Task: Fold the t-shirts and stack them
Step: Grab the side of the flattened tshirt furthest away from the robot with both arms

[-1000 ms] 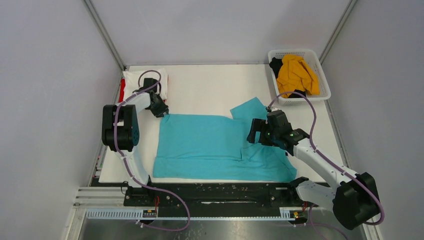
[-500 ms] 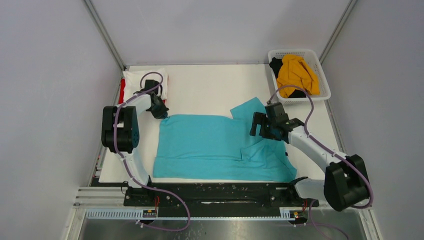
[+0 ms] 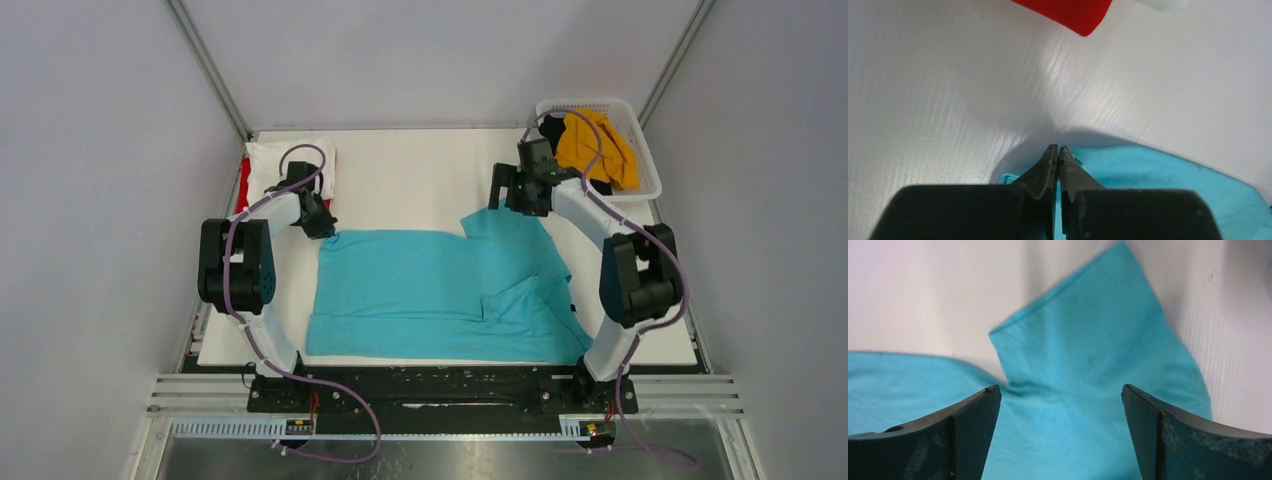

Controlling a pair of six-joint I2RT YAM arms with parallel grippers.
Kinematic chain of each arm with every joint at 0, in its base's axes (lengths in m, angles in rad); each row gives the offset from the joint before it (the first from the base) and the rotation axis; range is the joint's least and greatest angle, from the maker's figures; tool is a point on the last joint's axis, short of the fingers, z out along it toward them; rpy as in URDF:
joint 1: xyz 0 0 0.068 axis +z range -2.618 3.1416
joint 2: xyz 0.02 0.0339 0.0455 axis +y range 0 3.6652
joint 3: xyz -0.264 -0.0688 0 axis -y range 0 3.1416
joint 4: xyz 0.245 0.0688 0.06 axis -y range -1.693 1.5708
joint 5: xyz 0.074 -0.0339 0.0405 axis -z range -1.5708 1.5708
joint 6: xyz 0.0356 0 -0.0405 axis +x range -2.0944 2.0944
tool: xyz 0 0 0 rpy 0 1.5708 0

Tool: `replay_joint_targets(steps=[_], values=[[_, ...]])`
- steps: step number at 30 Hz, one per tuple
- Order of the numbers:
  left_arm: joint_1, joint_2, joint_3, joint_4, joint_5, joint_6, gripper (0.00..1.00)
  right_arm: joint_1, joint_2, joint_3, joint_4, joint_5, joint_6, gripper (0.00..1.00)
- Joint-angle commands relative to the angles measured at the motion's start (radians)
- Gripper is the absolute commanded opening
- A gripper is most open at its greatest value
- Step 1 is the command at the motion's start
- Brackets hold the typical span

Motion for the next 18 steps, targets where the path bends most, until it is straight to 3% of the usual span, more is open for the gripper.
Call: replay_joint_targets(steps=[1,11,18], values=[[-0.008,-0.045,-0.007,0.037,0.021,0.009,0.00,-0.029,0.132,0.179,-0.049,-0.038,-0.086,1.00],[-0.012,-0.050,-0.008,0.041,0.032,0.010,0.00,-0.072,0.479,0.643,-0.237,-0.034,-0.101,0.99],[-0.014,-0.053,-0.009,0.043,0.045,0.006,0.00,-0.072,0.644,0.817,-0.334,-0.047,-0.071,0.99]])
